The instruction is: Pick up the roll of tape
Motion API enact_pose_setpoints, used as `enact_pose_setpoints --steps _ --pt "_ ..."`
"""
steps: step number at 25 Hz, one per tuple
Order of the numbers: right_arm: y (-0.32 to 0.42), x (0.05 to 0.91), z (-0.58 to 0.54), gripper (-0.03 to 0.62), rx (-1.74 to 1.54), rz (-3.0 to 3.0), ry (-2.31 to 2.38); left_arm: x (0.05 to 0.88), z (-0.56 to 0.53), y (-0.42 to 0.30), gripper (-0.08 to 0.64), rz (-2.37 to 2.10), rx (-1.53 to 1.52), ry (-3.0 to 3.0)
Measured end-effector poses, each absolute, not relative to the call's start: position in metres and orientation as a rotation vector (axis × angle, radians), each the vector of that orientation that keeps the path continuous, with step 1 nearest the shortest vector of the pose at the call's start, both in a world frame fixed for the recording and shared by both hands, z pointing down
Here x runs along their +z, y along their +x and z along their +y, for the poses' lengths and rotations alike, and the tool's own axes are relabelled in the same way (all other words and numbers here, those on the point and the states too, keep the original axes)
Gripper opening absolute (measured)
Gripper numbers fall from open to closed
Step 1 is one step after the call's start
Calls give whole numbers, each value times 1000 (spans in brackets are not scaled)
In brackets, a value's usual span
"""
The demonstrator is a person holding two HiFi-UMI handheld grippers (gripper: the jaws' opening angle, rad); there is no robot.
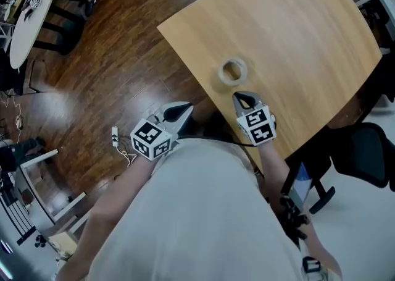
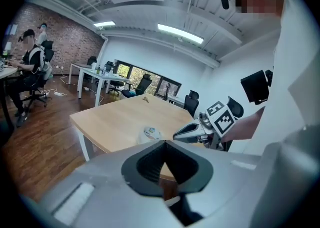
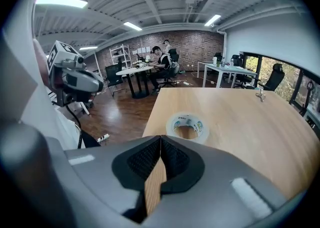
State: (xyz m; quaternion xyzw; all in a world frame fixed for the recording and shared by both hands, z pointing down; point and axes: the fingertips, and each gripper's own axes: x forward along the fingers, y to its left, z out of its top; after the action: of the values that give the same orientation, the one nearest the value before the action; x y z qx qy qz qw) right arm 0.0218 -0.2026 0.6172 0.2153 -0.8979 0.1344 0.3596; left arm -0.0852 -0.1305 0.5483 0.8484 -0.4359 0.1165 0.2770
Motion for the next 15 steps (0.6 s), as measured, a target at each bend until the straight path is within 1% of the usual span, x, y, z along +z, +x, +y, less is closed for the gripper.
enact_pose_setpoints --steps 5,12,15 --pt "18 628 -215 8 280 -2260 534 551 -136 -103 6 -1166 275 2263" --pt "18 639 -229 15 94 -2112 443 546 -161 -135 6 -1169 174 2264" --pt "17 645 -230 63 28 -2043 330 544 -165 -140 5 -1158 158 2281"
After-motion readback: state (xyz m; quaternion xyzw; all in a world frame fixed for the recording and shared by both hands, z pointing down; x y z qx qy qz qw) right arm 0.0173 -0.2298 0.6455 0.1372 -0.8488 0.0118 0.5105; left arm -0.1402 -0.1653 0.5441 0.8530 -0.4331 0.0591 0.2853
